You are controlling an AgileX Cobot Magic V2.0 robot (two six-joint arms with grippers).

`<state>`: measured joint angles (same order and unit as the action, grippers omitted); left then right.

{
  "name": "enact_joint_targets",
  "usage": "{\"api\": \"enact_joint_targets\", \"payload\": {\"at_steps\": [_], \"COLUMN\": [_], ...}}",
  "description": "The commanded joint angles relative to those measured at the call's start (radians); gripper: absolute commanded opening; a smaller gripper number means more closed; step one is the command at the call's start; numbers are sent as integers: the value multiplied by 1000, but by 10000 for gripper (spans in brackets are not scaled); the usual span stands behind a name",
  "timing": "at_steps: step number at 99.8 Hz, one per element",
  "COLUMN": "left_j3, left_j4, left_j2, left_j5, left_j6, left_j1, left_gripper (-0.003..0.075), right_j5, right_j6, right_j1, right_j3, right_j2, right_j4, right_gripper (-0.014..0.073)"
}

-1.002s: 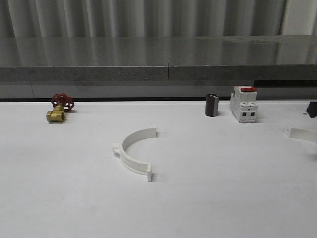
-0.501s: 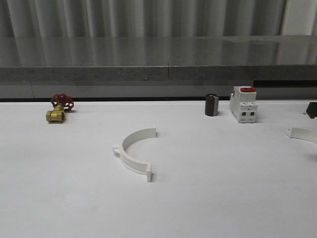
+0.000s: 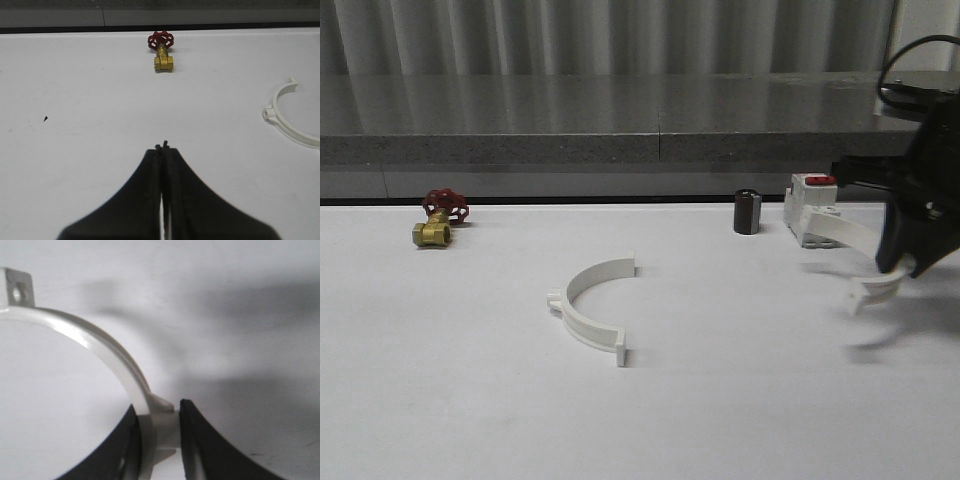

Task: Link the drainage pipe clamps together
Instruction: 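Carry the clamp half to face the placed half and lower it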

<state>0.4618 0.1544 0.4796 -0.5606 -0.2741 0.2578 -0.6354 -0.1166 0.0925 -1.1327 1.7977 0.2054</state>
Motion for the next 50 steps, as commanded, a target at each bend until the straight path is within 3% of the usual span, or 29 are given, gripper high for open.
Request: {"api": "enact_joint_targets", "payload": {"at_steps": [1, 28, 50], "left_j3": [28, 28, 28], "left_j4": [-4, -4, -4], "left_j2": [1, 1, 1], "left_j5": [69, 69, 69], "left_j6": [1, 1, 1], "left_j1": [-3, -3, -3], "left_gripper": [-20, -20, -20], "right_j5": [6, 10, -48], "right_j6": [-87, -438, -507], "right_j1": [65, 248, 334], "right_j3": [-46, -113, -205], "right_j2": [-49, -14, 78], "right_j4": [-15, -238, -283], "right_gripper": [11, 11, 11]}}
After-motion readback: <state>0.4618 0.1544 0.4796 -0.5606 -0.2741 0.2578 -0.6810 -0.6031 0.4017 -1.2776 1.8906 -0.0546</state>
